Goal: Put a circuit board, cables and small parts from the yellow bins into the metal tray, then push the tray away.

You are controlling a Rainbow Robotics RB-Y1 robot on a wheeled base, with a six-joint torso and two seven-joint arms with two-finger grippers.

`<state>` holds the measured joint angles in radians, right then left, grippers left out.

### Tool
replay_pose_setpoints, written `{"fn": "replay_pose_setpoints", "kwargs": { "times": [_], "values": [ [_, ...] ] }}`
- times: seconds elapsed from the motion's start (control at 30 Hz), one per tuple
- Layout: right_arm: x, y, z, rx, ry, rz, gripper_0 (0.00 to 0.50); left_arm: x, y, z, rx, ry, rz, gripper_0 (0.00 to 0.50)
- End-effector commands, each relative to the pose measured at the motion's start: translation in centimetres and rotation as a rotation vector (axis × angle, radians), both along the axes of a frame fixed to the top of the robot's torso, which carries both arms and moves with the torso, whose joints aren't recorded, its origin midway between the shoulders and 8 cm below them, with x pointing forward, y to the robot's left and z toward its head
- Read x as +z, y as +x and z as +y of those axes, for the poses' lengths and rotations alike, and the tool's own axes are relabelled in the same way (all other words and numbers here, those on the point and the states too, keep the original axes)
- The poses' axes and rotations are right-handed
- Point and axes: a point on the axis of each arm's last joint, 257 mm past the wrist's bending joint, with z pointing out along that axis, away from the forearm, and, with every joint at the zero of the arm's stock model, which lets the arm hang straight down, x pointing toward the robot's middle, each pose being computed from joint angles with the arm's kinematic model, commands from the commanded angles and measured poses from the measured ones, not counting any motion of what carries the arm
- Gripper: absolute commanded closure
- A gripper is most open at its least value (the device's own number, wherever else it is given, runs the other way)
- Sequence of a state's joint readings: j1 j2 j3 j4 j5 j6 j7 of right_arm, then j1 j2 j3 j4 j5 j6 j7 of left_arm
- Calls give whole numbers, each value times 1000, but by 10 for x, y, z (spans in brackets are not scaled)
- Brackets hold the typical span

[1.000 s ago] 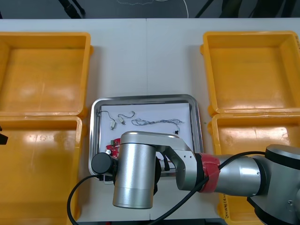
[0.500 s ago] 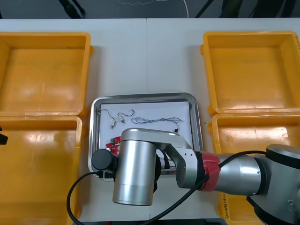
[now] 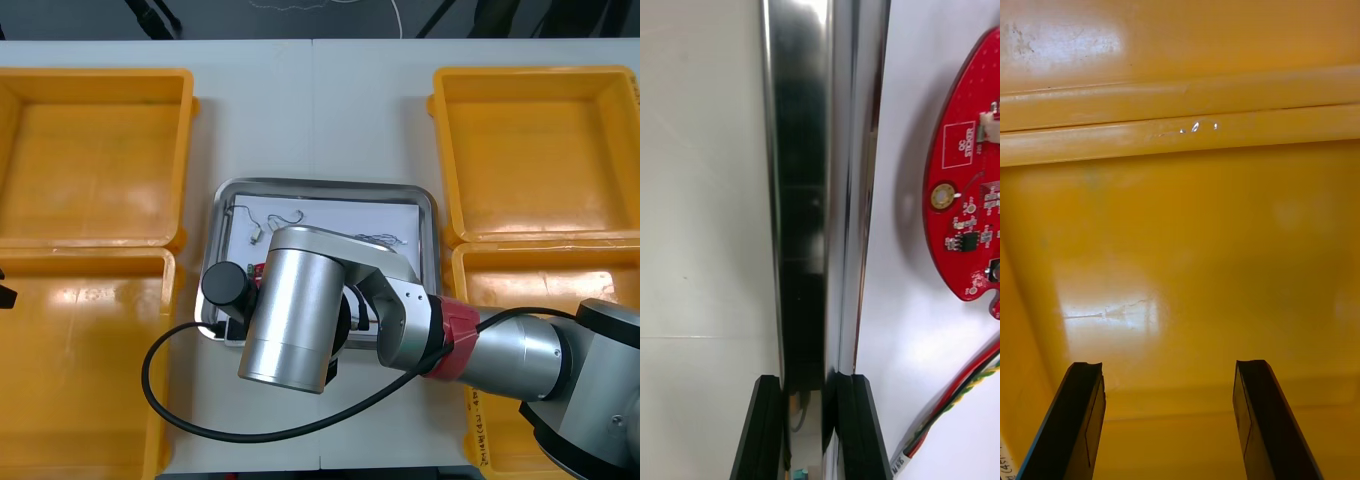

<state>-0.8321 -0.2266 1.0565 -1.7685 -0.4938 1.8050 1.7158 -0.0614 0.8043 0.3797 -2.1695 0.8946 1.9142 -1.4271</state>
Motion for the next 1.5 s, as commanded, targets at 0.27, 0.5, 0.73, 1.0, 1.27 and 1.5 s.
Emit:
{"fn": "replay_pose_setpoints", "kwargs": {
  "times": [0.27,0.5,0.73,1.0,1.27,1.5],
  "values": [
    [45,22,24,43,40,-89,500,4,-4,4,25,5,-20,0],
    [49,37,25,44,36,-137,500,4,-4,4,25,5,-20,0],
    [52,55,27,38,47,-167,500,4,-4,4,25,5,-20,0],
    [48,77,30,40,55,-186,500,4,-4,4,25,5,-20,0],
    [56,91,28,60,28,-214,500,4,-4,4,25,5,-20,0],
    [58,103,28,72,30,-235,500,4,-4,4,25,5,-20,0]
  ]
}}
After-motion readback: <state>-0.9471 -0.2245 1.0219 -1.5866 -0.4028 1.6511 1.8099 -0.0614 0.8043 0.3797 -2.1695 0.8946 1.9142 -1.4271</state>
